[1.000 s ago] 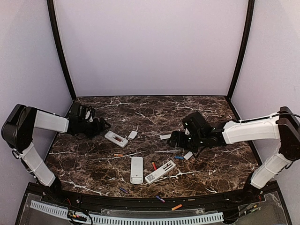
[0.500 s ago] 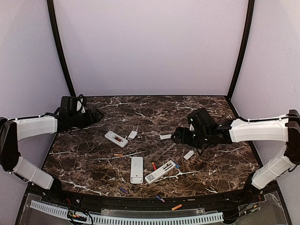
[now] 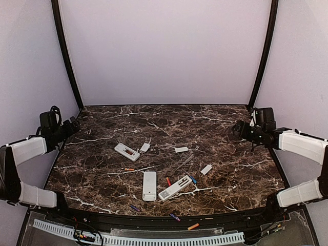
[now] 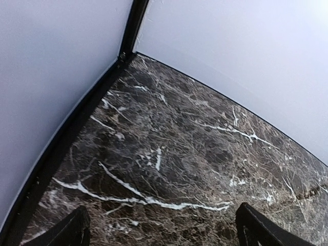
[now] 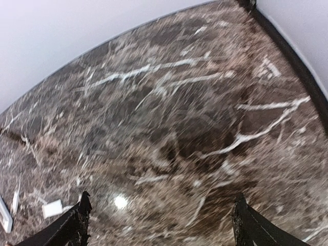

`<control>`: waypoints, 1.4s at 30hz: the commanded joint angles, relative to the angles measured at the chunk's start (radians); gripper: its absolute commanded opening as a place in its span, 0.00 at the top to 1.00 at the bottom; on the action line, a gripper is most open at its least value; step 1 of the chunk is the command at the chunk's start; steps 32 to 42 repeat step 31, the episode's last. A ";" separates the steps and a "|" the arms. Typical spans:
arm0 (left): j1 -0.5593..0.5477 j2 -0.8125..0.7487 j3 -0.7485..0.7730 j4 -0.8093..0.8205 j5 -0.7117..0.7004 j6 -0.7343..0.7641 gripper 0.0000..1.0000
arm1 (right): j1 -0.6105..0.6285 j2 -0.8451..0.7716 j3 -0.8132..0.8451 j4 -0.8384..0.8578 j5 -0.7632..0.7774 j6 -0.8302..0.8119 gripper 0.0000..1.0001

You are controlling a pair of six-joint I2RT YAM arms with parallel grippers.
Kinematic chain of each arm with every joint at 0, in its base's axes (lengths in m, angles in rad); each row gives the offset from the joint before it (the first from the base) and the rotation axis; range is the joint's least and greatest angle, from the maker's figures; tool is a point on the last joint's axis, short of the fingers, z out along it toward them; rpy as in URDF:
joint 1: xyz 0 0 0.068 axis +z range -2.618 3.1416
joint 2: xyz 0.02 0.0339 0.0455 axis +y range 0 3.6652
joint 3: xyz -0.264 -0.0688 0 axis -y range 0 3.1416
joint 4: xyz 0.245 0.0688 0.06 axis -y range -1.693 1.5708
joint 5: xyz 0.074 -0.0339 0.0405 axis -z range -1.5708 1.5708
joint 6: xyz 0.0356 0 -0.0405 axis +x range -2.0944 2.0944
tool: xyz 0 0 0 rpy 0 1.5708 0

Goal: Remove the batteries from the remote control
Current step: Reset both arms

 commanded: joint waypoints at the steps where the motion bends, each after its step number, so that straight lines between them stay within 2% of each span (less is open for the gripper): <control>1: 0.016 -0.081 -0.097 0.174 -0.121 0.106 0.01 | -0.165 -0.080 -0.085 0.182 -0.042 -0.169 0.07; 5: 0.014 -0.113 -0.188 0.320 -0.135 0.171 0.01 | -0.218 -0.185 -0.182 0.349 0.008 -0.262 0.06; 8: 0.001 -0.093 -0.237 0.430 -0.130 0.205 0.01 | -0.220 -0.264 -0.304 0.557 0.078 -0.328 0.04; 12: -0.066 -0.041 -0.267 0.523 -0.151 0.280 0.01 | -0.222 -0.308 -0.445 0.762 0.146 -0.349 0.04; 15: -0.124 0.002 -0.290 0.598 -0.171 0.319 0.01 | -0.223 -0.303 -0.502 0.836 0.161 -0.361 0.03; 42: -0.140 0.019 -0.299 0.634 -0.178 0.305 0.01 | -0.222 -0.259 -0.470 0.810 0.143 -0.364 0.04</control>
